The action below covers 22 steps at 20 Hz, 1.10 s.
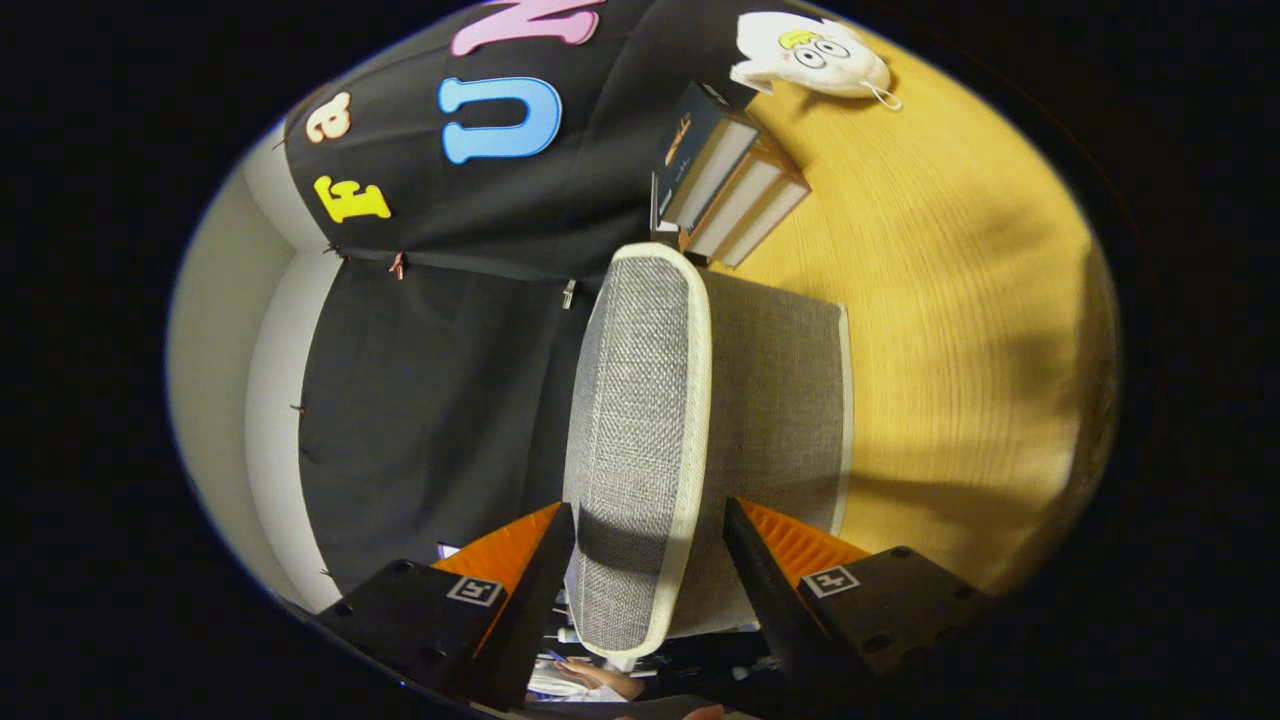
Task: Open the storage box then place both shoes into the box .Put the left shoe in first, then the right shoe, with the right side of both shoes facing outward in a uniform manner.
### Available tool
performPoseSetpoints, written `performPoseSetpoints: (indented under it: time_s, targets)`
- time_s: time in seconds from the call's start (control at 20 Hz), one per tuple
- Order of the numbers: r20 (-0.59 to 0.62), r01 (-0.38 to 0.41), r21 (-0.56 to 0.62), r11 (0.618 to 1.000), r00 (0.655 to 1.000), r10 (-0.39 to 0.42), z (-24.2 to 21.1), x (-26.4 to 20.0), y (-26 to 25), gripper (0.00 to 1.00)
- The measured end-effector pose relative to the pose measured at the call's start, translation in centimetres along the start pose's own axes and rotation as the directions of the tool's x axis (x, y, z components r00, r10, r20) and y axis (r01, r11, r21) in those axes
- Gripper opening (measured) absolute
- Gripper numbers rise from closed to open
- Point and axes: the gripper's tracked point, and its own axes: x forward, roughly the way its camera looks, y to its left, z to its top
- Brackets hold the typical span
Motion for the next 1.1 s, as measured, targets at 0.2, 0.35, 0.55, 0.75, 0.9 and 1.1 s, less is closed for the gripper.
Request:
performPoseSetpoints:
  time_s: [0.2, 0.35, 0.55, 0.75, 0.9, 1.1]
  targets:
    - [-0.011, -0.078, 0.06, 0.995, 0.997, 0.079, 0.2, -0.9, 1.0, 0.6]
    - [0.043, -0.105, 0.054, 0.993, 0.994, 0.102, 1.4, -1.2, 2.3, 0.12]
    - [0.014, -0.092, 0.005, 0.996, 0.996, 0.092, 0.2, -1.4, 4.2, 0.05]
    - [0.027, -0.123, -0.091, 0.988, 0.992, 0.125, -0.5, -1.4, 8.8, 0.06]
    - [0.042, -0.128, -0.182, 0.975, 0.99, 0.138, -0.7, -0.1, 12.6, 0.07]
    - [0.027, -0.096, -0.333, 0.938, 0.993, 0.111, -1.8, 3.2, 16.8, 0.1]
